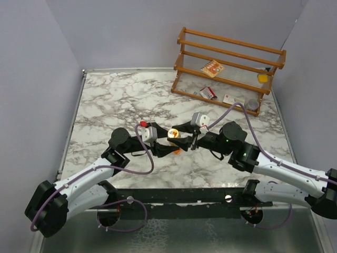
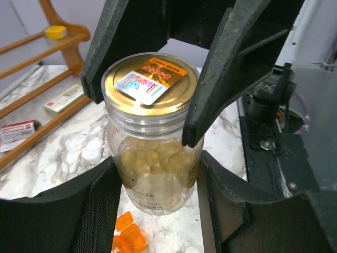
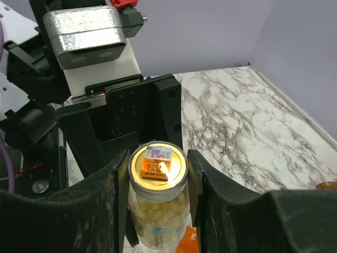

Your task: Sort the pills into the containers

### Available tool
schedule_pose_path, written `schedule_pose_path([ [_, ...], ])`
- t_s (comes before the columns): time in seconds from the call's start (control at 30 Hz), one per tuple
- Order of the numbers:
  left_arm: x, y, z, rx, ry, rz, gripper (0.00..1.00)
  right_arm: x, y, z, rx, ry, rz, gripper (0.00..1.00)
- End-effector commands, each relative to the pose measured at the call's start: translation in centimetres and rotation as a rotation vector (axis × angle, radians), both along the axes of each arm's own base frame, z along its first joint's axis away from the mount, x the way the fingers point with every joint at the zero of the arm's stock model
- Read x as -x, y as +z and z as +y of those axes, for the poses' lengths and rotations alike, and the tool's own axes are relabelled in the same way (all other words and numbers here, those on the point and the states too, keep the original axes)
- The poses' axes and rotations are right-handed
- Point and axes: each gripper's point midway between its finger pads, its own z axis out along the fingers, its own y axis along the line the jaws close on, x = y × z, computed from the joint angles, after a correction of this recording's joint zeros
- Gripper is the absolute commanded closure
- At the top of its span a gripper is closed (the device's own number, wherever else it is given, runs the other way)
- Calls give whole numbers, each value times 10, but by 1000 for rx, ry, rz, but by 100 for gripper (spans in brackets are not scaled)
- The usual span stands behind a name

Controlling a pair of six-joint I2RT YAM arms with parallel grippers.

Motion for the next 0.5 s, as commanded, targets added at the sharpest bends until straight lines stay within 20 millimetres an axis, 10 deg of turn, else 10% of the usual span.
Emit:
schedule_pose_path([
  [0.0,38,11,-8,-8,-240,-3,100,9,10,-1,-6,57,-52,99],
  [0.47,57,14,-2,-4,-322,-59,100,32,4,4,94,210,-105,95],
])
